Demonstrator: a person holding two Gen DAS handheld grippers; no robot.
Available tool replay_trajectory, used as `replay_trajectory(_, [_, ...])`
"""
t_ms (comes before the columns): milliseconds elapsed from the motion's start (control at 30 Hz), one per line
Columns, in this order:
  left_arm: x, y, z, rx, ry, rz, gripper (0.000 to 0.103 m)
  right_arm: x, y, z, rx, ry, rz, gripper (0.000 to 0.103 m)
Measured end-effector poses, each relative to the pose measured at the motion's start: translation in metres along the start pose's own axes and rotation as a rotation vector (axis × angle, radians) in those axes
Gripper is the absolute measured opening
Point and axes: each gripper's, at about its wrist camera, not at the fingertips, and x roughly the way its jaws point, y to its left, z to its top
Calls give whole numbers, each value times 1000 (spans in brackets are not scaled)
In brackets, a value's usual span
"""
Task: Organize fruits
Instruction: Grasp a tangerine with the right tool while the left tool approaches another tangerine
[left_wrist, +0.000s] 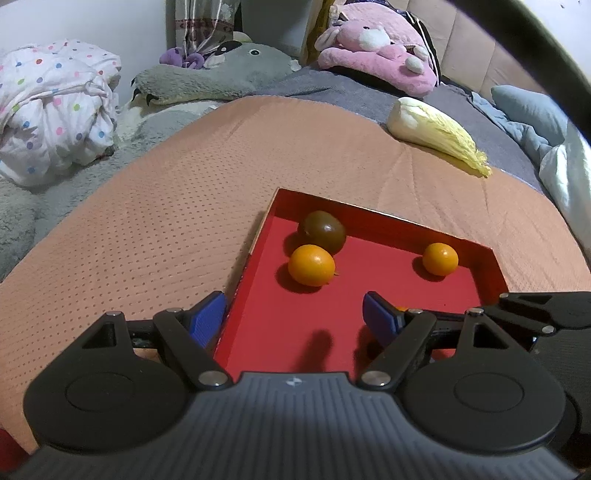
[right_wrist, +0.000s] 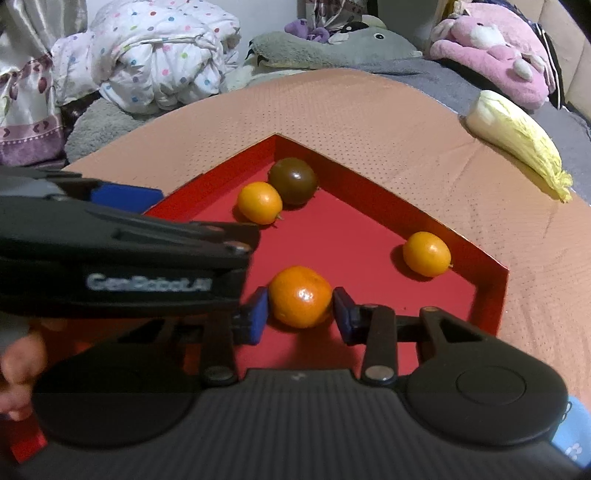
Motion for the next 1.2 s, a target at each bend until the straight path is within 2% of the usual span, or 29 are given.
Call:
replay_trajectory(433, [29,-3,5,50,21,28,84,-32,-7,-22,78,-51,-4,40])
replay_trajectory(700, [44,-9,9,84,27,36,78,-43,-6,-33,104,-56,1,40])
replay_trajectory(933, [51,-7,12,84,14,74,62,-48,-5,-37,108,-58,-7,40])
replay_trajectory(1000, [49,-4,14,68,16,78,55,-50,-6,-37,113,-64,-9,40])
replay_trajectory(1200, [43,1,15,60,22,72,48,-56,-3,-39,113,-77,-12,40])
